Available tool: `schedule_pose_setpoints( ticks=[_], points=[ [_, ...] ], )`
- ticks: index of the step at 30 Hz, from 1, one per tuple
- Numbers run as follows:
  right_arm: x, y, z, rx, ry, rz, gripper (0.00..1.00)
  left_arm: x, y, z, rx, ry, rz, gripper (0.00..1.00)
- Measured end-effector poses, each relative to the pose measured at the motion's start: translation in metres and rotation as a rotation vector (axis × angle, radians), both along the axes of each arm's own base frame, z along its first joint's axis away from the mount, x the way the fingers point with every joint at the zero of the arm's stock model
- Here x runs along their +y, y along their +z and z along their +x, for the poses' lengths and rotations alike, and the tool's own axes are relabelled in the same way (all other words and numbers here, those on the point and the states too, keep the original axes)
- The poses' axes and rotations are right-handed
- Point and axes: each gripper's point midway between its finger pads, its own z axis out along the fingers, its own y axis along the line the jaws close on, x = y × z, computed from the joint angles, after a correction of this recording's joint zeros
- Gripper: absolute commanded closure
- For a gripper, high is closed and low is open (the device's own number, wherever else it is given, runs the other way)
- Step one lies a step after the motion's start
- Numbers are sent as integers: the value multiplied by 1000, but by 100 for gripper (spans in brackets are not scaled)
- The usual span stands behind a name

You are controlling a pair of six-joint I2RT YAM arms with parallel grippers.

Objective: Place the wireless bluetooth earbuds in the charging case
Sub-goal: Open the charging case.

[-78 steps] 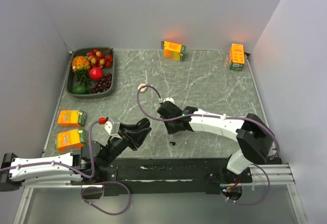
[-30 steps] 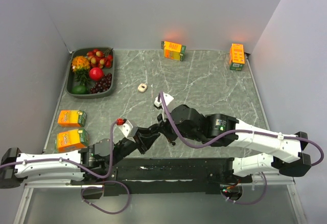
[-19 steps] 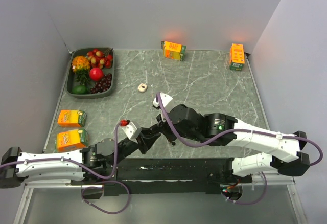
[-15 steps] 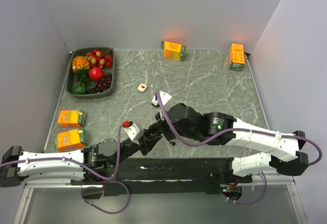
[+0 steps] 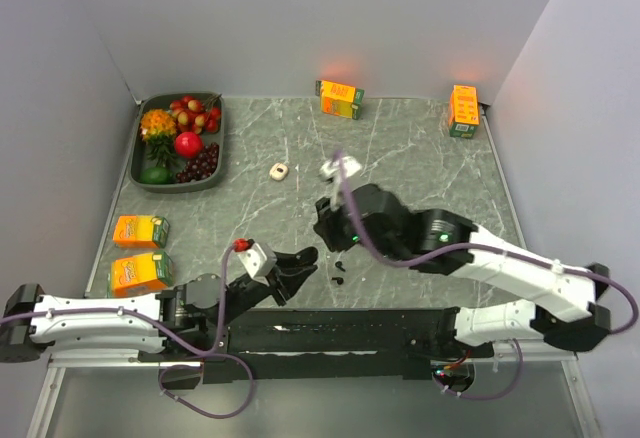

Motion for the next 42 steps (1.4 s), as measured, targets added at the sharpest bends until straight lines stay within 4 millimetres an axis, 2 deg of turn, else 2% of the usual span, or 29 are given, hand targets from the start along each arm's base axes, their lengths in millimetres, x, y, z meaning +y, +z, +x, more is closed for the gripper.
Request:
schedule_pose_setpoints(
  ticks=[2, 5, 6, 7, 10, 12, 13, 15, 16, 18, 19, 20, 23, 26, 32, 36, 42],
  points=[
    [-26, 5, 16, -9, -87, 31, 30, 5, 6, 2, 3, 18, -33, 99],
    [-63, 9, 33, -37, -195, 59, 29, 20, 11, 9, 15, 74, -83, 99],
    [-67, 5, 35, -39, -208, 51, 29, 24, 12, 10, 19, 88, -94, 99],
    [-69, -1, 35, -35, -213, 38, 36, 28, 12, 12, 26, 101, -105, 99],
    [-71, -26, 33, -1, -211, -22, 43, 39, 11, 16, 39, 137, -132, 99],
    [-59, -42, 30, 26, -175, -44, 45, 44, 11, 17, 45, 150, -144, 99],
    [-54, -48, 26, 31, -151, -51, 50, 45, 11, 17, 48, 155, -147, 99],
    [-41, -55, 5, 33, -58, -70, 59, 45, 8, 17, 55, 155, -138, 99],
    [-32, -52, -5, 25, -10, -61, 72, 44, 6, 17, 56, 154, -130, 99],
    [-18, -40, -22, 10, 73, -36, 84, 43, 4, 17, 57, 154, -118, 99],
    [-13, -31, -26, 1, 95, -16, 96, 42, 2, 17, 58, 154, -111, 99],
    [-8, -21, -28, -11, 108, 9, 100, 40, 0, 17, 58, 153, -103, 99],
    [3, 5, -29, -39, 131, 70, 100, 35, -7, 15, 57, 136, -74, 99],
    [10, 15, -29, -49, 142, 88, 100, 30, -11, 13, 57, 114, -58, 99],
    [28, 0, -29, -21, 177, 36, 100, 24, -12, 8, 55, 81, -52, 99],
    [31, -13, -33, 8, 197, -4, 100, 23, -10, 7, 54, 75, -55, 99],
    [32, -12, -39, 14, 219, -5, 100, 22, -6, 8, 54, 76, -59, 99]
  ],
)
